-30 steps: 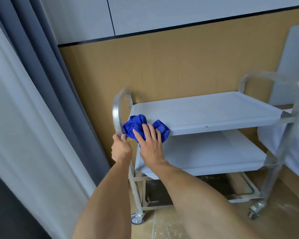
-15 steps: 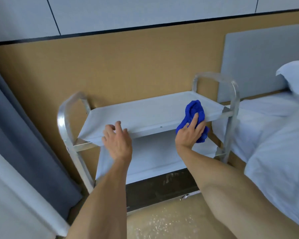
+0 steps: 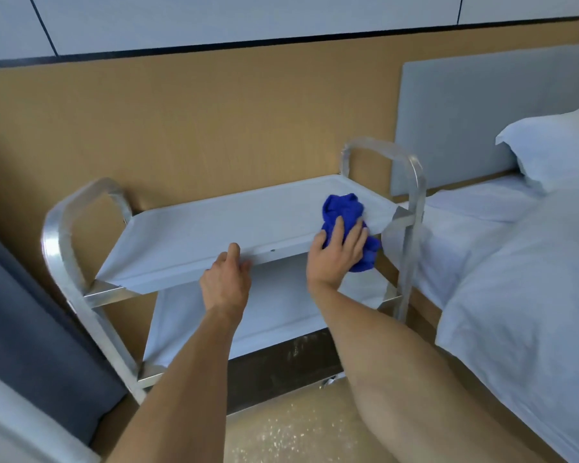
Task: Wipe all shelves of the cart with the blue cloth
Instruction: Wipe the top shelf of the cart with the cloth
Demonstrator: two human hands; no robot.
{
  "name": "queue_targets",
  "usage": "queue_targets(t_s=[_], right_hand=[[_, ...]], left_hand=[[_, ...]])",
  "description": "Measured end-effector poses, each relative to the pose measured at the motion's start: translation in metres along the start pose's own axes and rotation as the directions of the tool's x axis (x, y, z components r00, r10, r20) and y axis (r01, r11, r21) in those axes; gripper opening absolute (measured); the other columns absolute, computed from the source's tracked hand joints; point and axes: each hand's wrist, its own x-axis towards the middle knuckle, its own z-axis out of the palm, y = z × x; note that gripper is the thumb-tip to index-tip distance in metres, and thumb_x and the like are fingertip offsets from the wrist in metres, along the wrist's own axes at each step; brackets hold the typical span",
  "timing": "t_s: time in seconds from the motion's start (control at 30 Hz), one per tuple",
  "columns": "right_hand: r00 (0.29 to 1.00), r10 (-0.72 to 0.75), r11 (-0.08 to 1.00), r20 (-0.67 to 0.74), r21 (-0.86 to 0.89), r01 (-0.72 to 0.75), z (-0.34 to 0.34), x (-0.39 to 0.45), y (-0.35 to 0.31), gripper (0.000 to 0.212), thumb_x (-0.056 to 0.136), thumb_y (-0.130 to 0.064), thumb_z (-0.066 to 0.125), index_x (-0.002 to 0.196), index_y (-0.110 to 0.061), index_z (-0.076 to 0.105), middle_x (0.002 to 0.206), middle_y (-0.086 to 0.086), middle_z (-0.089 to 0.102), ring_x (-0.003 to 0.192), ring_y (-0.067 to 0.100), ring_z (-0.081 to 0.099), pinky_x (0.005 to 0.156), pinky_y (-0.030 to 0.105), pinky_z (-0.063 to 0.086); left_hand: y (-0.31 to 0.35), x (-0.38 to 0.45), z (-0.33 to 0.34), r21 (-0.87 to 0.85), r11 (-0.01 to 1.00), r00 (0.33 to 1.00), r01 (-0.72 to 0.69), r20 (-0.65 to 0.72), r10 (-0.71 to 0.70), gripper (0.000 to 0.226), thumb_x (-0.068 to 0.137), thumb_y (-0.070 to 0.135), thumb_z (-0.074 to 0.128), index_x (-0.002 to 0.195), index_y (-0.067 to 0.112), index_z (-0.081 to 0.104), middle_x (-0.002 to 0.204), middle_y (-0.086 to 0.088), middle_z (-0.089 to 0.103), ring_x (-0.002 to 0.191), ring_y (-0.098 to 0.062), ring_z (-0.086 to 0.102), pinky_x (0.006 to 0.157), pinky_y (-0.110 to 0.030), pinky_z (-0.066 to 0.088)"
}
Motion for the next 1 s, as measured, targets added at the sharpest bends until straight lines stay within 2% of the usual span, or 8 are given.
queue_targets(t_s=[0.23, 0.3, 0.4, 0.53, 0.63, 0.77, 0.87, 1.0], right_hand=[[0.923, -0.269, 0.962, 0.276, 0.028, 0.272, -0.007, -0.062, -0.041, 0.039, 0.097, -0.025, 0.057, 0.135, -0.015, 0.056, 0.145, 0.016, 0.047, 0.14, 0.036, 0.036, 0.105, 0.05, 0.041], [0.924, -0.26, 0.965, 0.281, 0.037, 0.26, -0.012, -0.039, -0.024, 0.041, 0.098, -0.025, 0.056, 0.137, -0.013, 0.054, 0.145, 0.017, 0.047, 0.14, 0.036, 0.036, 0.106, 0.049, 0.041], [0.988, 0.043, 0.998, 0.151, 0.039, -0.05, -0.014, 0.02, 0.016, 0.043, 0.1, -0.026, 0.048, 0.139, -0.008, 0.053, 0.146, 0.024, 0.044, 0.139, 0.042, 0.036, 0.111, 0.054, 0.035], [0.959, 0.26, 0.965, 0.11, 0.018, -0.263, -0.023, 0.085, 0.061, 0.051, 0.1, -0.03, 0.04, 0.146, -0.008, 0.043, 0.151, 0.026, 0.036, 0.142, 0.041, 0.029, 0.116, 0.051, 0.026], [0.977, 0.215, 0.976, 0.012, 0.023, -0.215, -0.016, 0.075, 0.06, 0.045, 0.098, -0.024, 0.045, 0.139, -0.005, 0.052, 0.144, 0.027, 0.044, 0.135, 0.042, 0.04, 0.112, 0.05, 0.034], [0.985, 0.123, 0.991, -0.119, -0.031, -0.128, -0.002, 0.044, 0.045, 0.043, 0.095, -0.018, 0.05, 0.136, -0.004, 0.056, 0.14, 0.029, 0.048, 0.129, 0.046, 0.047, 0.108, 0.05, 0.037], [0.998, 0.004, 0.996, -0.057, -0.087, -0.009, 0.001, -0.001, 0.024, 0.049, 0.097, -0.02, 0.045, 0.144, -0.005, 0.046, 0.147, 0.028, 0.04, 0.137, 0.044, 0.038, 0.111, 0.049, 0.032], [0.999, -0.031, 0.994, 0.039, -0.105, 0.035, 0.014, -0.067, -0.016, 0.05, 0.101, -0.022, 0.042, 0.15, -0.013, 0.038, 0.152, 0.027, 0.033, 0.141, 0.042, 0.031, 0.112, 0.05, 0.033]], left_hand=[[-0.025, -0.019, -0.025, -0.044, 0.97, 0.967, 0.237, -0.089, -0.24, 0.008, 0.094, 0.02, 0.049, 0.099, 0.013, 0.049, 0.092, -0.011, 0.059, 0.08, -0.032, 0.057, 0.066, -0.039, 0.048], [-0.051, -0.022, -0.029, -0.116, 0.853, 0.836, 0.508, -0.173, -0.521, 0.03, 0.091, 0.022, 0.057, 0.116, 0.009, 0.047, 0.115, -0.019, 0.052, 0.105, -0.038, 0.051, 0.083, -0.046, 0.043], [-0.083, -0.024, -0.023, -0.242, 0.644, 0.617, 0.726, -0.187, -0.765, 0.074, 0.09, 0.033, 0.061, 0.147, 0.006, 0.021, 0.15, -0.024, 0.024, 0.136, -0.041, 0.028, 0.107, -0.053, 0.029], [-0.111, -0.028, -0.004, -0.271, 0.664, 0.658, 0.697, -0.128, -0.742, 0.081, 0.094, 0.04, 0.052, 0.149, -0.002, 0.01, 0.148, -0.027, 0.032, 0.127, -0.043, 0.043, 0.106, -0.052, 0.035], [-0.111, -0.025, -0.004, -0.291, 0.641, 0.615, 0.71, -0.187, -0.766, 0.06, 0.091, 0.019, 0.051, 0.142, 0.003, 0.025, 0.12, -0.025, 0.058, 0.111, -0.042, 0.053, 0.102, -0.05, 0.037], [-0.127, -0.035, -0.01, -0.288, 0.621, 0.559, 0.729, -0.273, -0.783, 0.046, 0.081, 0.003, 0.056, 0.122, 0.019, 0.045, 0.124, -0.018, 0.045, 0.115, -0.036, 0.042, 0.103, -0.046, 0.028], [-0.159, -0.039, -0.012, -0.237, 0.712, 0.625, 0.66, -0.351, -0.697, 0.047, 0.08, -0.001, 0.053, 0.123, 0.015, 0.041, 0.133, -0.022, 0.044, 0.117, -0.041, 0.047, 0.098, -0.052, 0.038], [-0.185, -0.044, -0.027, -0.26, 0.636, 0.611, 0.727, -0.177, -0.771, 0.034, 0.096, 0.007, 0.044, 0.129, 0.009, 0.038, 0.116, -0.025, 0.06, 0.103, -0.044, 0.058, 0.089, -0.051, 0.044]])
